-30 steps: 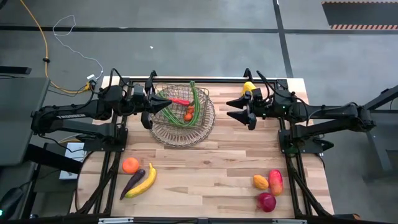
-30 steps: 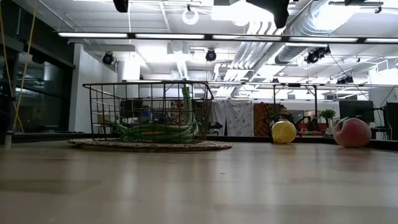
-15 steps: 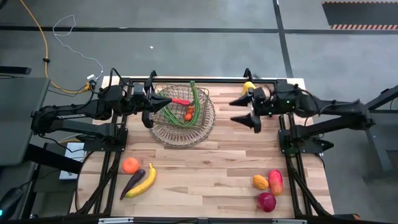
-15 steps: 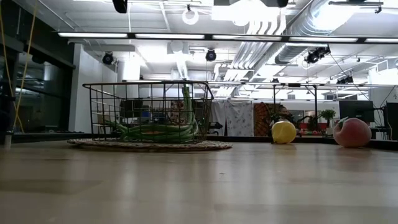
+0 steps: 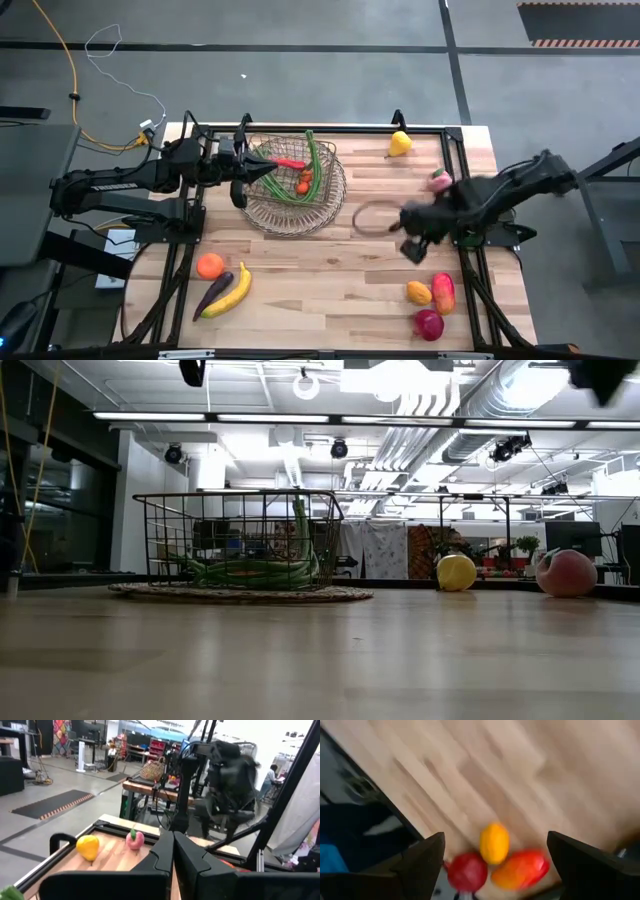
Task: Build produce basket
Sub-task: Put the yellow lemon into the wire basket
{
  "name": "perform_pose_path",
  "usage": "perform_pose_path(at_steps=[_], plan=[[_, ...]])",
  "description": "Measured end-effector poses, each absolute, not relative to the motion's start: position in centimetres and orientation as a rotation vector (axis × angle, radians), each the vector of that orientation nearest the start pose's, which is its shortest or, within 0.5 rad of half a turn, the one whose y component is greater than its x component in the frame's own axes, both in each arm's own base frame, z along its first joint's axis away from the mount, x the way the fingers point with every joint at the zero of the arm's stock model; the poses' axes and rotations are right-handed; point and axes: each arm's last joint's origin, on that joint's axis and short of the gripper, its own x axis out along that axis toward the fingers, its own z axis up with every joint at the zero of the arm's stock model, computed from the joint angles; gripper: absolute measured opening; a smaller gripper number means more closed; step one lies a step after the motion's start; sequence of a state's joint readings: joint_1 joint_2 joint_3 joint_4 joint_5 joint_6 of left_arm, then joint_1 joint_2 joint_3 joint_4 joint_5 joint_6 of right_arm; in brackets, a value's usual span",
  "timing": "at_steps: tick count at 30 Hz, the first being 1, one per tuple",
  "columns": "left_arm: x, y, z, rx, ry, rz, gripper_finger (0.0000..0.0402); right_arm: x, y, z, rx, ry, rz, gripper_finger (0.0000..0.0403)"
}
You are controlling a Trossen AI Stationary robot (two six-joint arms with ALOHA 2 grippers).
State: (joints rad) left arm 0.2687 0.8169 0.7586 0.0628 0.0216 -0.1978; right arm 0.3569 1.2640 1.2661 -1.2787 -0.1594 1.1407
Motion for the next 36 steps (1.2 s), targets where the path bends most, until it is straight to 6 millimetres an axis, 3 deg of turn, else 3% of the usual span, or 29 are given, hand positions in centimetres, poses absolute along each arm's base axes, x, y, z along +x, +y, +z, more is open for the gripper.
perform_pose_path(at_steps=[7, 16, 25, 36], plan=[[17.8, 4.8, 34.1, -0.199, -0.012, 0.228, 0.0000, 20.3, 12.3, 25.3, 0.915, 1.601, -0.556, 0.0342], [17.8, 4.7, 34.1, -0.199, -0.008, 0.190, 0.0000, 21.4, 15.0, 18.7, 0.932, 1.771, -0.534, 0.0342], [17.8, 4.7, 34.1, -0.199, -0.008, 0.190, 0.0000, 22.3, 15.5, 15.8, 0.871, 1.804, -0.526, 0.0342], [17.8, 4.7, 34.1, -0.199, -0.009, 0.195, 0.0000, 22.5, 15.6, 14.6, 0.811, 1.835, -0.510, 0.0341]])
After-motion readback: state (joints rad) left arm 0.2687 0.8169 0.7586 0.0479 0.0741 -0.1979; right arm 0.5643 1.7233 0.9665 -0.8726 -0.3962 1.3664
